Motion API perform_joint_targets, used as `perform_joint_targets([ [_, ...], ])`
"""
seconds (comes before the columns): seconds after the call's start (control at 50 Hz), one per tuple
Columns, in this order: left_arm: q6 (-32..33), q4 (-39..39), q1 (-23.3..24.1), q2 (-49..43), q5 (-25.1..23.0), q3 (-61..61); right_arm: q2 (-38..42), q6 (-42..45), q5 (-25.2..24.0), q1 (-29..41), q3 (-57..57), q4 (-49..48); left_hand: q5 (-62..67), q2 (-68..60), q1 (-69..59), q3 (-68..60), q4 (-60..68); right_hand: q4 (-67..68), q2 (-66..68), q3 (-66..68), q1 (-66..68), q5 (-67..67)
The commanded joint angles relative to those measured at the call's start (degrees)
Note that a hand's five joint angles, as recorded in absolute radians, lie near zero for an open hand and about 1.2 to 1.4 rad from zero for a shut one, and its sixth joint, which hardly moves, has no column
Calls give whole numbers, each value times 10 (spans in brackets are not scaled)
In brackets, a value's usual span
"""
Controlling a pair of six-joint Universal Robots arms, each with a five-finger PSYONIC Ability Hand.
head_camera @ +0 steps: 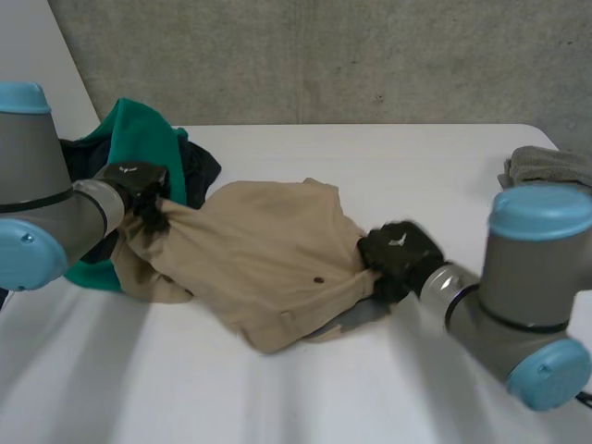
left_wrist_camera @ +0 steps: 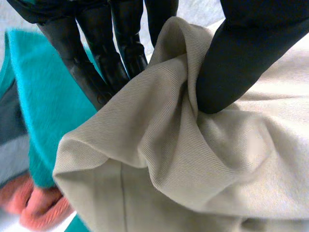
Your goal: Fold the laundry.
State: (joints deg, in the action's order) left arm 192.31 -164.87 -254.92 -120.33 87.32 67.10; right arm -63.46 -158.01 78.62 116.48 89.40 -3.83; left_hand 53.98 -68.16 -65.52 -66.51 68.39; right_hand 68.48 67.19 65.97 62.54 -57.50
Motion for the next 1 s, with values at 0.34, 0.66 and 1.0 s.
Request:
perform_joint_targets([
  [0.34,-190,-39,179,80,66,86,311,-85,-38,-143,-577,-95,160,-118,-145,-135,116,115,128,140,175,-125],
  [0.66,-170,-95,167,-103,85,-84,413,-109,56,-144,-690,-64,-540,582,555,565,-584,-585,-572,-560,-525,575],
  [1.0,-154,-106,57,95,39,156,-7,6,39,-71,-215,219,-540,582,555,565,-584,-585,-572,-560,-525,575],
])
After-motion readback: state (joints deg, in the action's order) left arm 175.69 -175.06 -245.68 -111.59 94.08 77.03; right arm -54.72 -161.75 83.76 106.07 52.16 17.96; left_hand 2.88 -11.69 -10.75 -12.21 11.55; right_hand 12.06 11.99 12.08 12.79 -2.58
